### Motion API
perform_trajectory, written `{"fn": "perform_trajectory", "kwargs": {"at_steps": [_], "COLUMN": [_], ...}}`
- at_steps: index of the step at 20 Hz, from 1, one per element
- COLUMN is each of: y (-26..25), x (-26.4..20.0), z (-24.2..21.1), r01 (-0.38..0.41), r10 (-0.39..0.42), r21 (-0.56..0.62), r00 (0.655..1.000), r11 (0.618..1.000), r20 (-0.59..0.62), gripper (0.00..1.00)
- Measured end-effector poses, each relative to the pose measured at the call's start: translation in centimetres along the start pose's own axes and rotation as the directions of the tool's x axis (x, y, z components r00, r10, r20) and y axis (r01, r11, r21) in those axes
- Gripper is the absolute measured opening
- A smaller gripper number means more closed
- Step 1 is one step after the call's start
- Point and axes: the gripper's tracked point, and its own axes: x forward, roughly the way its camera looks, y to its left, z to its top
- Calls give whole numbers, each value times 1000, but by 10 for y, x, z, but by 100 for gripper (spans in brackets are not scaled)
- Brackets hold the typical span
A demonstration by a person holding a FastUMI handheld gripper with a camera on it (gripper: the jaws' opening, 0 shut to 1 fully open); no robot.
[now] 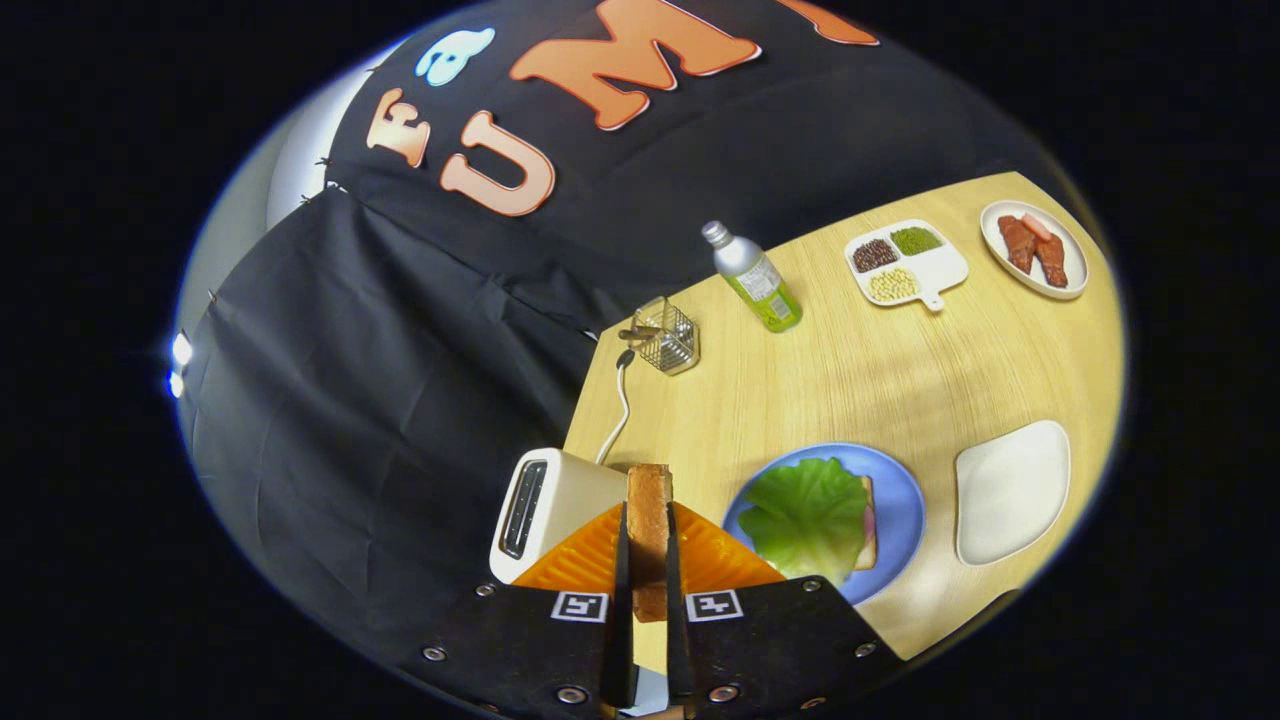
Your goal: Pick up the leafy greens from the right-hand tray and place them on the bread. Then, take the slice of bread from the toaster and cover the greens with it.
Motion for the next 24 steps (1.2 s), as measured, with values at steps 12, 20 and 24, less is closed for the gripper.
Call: {"fn": "perform_trajectory", "kwargs": {"at_steps": [12, 20, 24], "y": [-84, -109, -129], "x": [24, 46, 46], "z": [-12, -24, -25], "r01": [-36, -116, -71], "r10": [36, 116, 67], "r21": [82, 152, 115], "r00": [999, 993, 997], "r11": [996, 982, 991], "r20": [-2, 11, 34], "gripper": [14, 14, 14]}}
